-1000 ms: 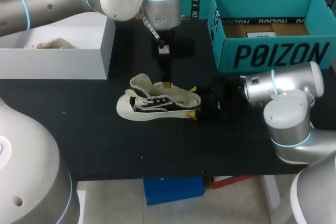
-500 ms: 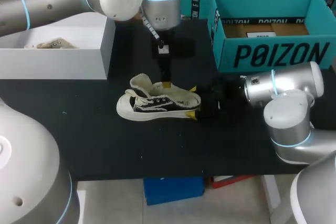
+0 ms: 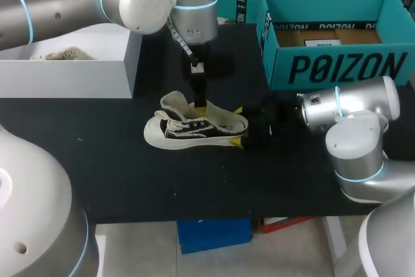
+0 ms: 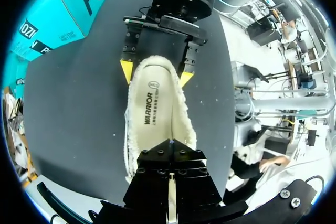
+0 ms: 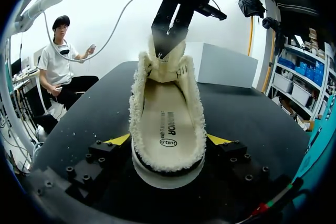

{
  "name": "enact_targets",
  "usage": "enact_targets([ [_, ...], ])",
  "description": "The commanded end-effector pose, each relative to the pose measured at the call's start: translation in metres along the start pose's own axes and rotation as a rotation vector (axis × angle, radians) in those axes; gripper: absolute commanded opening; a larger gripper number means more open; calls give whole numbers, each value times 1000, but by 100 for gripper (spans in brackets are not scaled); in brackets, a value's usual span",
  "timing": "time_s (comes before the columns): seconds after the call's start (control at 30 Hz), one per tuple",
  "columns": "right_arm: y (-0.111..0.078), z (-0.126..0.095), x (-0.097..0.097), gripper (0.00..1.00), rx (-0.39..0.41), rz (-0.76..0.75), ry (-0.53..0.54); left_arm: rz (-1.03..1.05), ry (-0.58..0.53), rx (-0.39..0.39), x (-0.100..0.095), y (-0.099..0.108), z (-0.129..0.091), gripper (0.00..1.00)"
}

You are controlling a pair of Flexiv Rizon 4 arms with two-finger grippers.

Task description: Take the shoe out of the shoebox, open the shoe tongue, remove and reinsert the insole, then place the shoe into the shoebox

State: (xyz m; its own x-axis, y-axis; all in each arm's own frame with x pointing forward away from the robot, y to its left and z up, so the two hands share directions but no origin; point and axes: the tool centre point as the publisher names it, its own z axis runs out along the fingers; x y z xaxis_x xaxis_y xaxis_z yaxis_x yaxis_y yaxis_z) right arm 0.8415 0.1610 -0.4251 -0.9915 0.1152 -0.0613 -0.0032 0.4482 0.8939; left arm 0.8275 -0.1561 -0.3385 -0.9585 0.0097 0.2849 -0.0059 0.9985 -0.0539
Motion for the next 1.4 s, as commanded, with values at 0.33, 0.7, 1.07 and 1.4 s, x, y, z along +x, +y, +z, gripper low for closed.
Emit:
enact_targets([
  [0.33, 0, 0, 0, 0, 2, 1, 0, 6, 30, 45, 1, 5, 31, 0],
  [0.7, 0, 0, 0, 0, 2, 1, 0, -1, 50, 50, 4, 7, 52, 0],
  [1.07, 0, 0, 0, 0, 2, 1, 0, -21, 64, 77, 5, 12, 68, 0],
  [1.4, 0, 0, 0, 0, 2, 1, 0, -38, 42, 88, 6, 10, 78, 0],
])
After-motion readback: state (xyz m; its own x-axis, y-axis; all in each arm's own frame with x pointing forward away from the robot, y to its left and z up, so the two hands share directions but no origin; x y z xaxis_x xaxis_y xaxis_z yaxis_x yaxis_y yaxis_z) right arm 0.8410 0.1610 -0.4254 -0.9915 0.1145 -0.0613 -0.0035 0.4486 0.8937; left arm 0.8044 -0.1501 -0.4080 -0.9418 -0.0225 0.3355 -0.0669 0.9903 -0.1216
